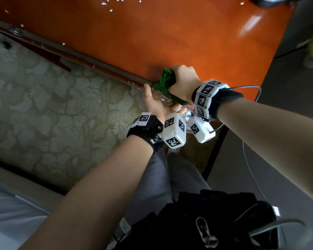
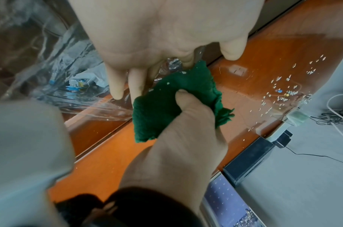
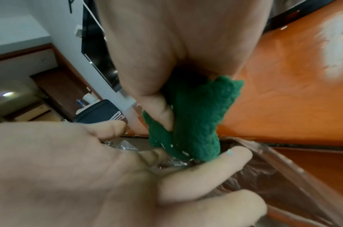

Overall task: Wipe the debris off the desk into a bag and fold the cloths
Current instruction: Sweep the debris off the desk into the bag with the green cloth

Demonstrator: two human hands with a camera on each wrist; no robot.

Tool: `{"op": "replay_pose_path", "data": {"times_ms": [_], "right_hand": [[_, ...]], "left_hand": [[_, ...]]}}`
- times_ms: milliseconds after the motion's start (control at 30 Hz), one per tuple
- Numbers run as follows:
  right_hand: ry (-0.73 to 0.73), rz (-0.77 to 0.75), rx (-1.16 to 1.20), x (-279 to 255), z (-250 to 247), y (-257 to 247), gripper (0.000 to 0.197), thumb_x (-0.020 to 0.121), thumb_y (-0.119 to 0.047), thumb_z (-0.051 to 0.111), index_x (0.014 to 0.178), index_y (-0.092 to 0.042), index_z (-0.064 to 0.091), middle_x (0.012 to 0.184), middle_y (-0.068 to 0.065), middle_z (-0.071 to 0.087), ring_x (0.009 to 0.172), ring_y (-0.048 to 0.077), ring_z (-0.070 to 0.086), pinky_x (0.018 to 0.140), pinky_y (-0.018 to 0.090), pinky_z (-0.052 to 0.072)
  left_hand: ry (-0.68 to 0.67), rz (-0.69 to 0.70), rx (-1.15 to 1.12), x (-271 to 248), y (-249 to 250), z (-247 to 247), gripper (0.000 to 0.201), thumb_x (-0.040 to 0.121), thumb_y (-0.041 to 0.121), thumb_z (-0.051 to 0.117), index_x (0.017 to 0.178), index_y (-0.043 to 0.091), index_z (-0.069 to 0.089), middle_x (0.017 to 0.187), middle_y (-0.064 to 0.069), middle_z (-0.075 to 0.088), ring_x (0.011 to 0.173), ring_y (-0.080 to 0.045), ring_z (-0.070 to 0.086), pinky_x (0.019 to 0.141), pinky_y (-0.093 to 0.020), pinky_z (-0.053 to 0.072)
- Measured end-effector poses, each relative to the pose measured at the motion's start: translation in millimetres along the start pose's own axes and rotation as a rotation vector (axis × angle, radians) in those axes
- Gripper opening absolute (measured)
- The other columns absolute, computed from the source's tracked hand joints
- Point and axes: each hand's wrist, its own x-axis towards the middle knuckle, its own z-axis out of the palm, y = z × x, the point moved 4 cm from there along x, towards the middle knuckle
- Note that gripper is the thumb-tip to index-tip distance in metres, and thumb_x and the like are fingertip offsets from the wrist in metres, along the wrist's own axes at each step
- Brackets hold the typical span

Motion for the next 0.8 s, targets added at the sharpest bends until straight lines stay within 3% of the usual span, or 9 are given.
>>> {"op": "replay_pose_path", "data": {"times_ms": [67, 167, 267, 333, 433, 467, 567, 700, 800], "right_hand": [[0.011, 0.058, 0.116, -1, -4, 6, 0.039, 0.076, -0.01, 0.055, 0.114, -0.014, 0.063, 0.098, 0.01, 0.066, 0.088, 0.027, 0.062, 0.073, 0.03, 0.056], [0.061, 0.173, 0.309, -4, -14, 19, 0.044, 0.073, -0.01, 0.064, 0.117, -0.012, 0.064, 0.102, 0.01, 0.066, 0.091, 0.026, 0.062, 0.069, 0.026, 0.05], [0.1, 0.266, 0.47, -9, -29, 30, 0.04, 0.072, -0.005, 0.065, 0.111, -0.01, 0.065, 0.098, 0.009, 0.066, 0.089, 0.026, 0.062, 0.07, 0.027, 0.049], [0.124, 0.313, 0.538, -14, -39, 38, 0.036, 0.071, -0.004, 0.064, 0.106, -0.009, 0.066, 0.096, 0.011, 0.066, 0.089, 0.027, 0.063, 0.07, 0.028, 0.049], [0.161, 0.374, 0.589, -19, -52, 49, 0.035, 0.068, -0.005, 0.065, 0.103, -0.007, 0.066, 0.096, 0.012, 0.067, 0.089, 0.029, 0.064, 0.069, 0.028, 0.05], [0.171, 0.398, 0.606, -21, -56, 53, 0.038, 0.066, -0.006, 0.066, 0.104, -0.007, 0.066, 0.097, 0.013, 0.067, 0.09, 0.029, 0.064, 0.07, 0.029, 0.052], [0.204, 0.456, 0.652, -27, -65, 68, 0.047, 0.062, -0.012, 0.067, 0.108, -0.006, 0.063, 0.1, 0.013, 0.066, 0.09, 0.03, 0.064, 0.07, 0.031, 0.053], [0.238, 0.487, 0.782, -35, -70, 86, 0.049, 0.047, -0.016, 0.064, 0.094, -0.004, 0.066, 0.092, 0.017, 0.069, 0.083, 0.033, 0.068, 0.075, 0.046, 0.059], [0.269, 0.511, 0.861, -38, -71, 102, 0.047, 0.043, -0.015, 0.064, 0.088, -0.003, 0.067, 0.09, 0.019, 0.07, 0.081, 0.036, 0.069, 0.074, 0.053, 0.059]], "left_hand": [[-0.001, 0.0, -0.008, -2, 3, 2, 0.063, 0.085, 0.077, 0.041, 0.086, 0.018, 0.063, 0.113, -0.023, 0.058, 0.093, -0.038, 0.061, 0.099, -0.057, 0.043], [0.009, -0.008, 0.022, -1, 3, 5, 0.06, 0.086, 0.076, 0.041, 0.112, 0.026, 0.061, 0.127, -0.021, 0.056, 0.114, -0.044, 0.058, 0.1, -0.059, 0.042], [0.019, 0.011, 0.025, -7, 1, 14, 0.065, 0.086, 0.076, 0.043, 0.14, 0.041, 0.044, 0.13, -0.022, 0.05, 0.112, -0.045, 0.056, 0.103, -0.062, 0.036], [0.027, 0.016, 0.045, -14, -2, 23, 0.062, 0.088, 0.074, 0.042, 0.14, 0.039, 0.042, 0.116, -0.02, 0.051, 0.104, -0.041, 0.059, 0.104, -0.057, 0.035], [0.102, 0.001, 0.205, -22, -2, 33, 0.049, 0.094, 0.063, 0.043, 0.102, 0.016, 0.051, 0.092, -0.017, 0.054, 0.101, -0.033, 0.057, 0.099, -0.042, 0.042], [0.139, 0.008, 0.264, -21, -1, 35, 0.046, 0.096, 0.058, 0.047, 0.105, 0.013, 0.05, 0.093, -0.018, 0.058, 0.1, -0.032, 0.061, 0.098, -0.04, 0.045], [0.216, 0.067, 0.417, -9, 2, 39, 0.042, 0.098, 0.04, 0.053, 0.131, 0.014, 0.045, 0.116, -0.018, 0.065, 0.105, -0.031, 0.069, 0.099, -0.046, 0.052], [0.196, 0.015, 0.551, -3, 2, 47, 0.028, 0.105, 0.028, 0.045, 0.12, 0.007, 0.054, 0.137, -0.013, 0.057, 0.125, -0.027, 0.057, 0.105, -0.039, 0.045], [0.176, 0.023, 0.696, 3, 6, 44, 0.038, 0.105, 0.011, 0.042, 0.141, 0.001, 0.045, 0.147, -0.015, 0.048, 0.133, -0.028, 0.051, 0.082, -0.027, 0.056]]}}
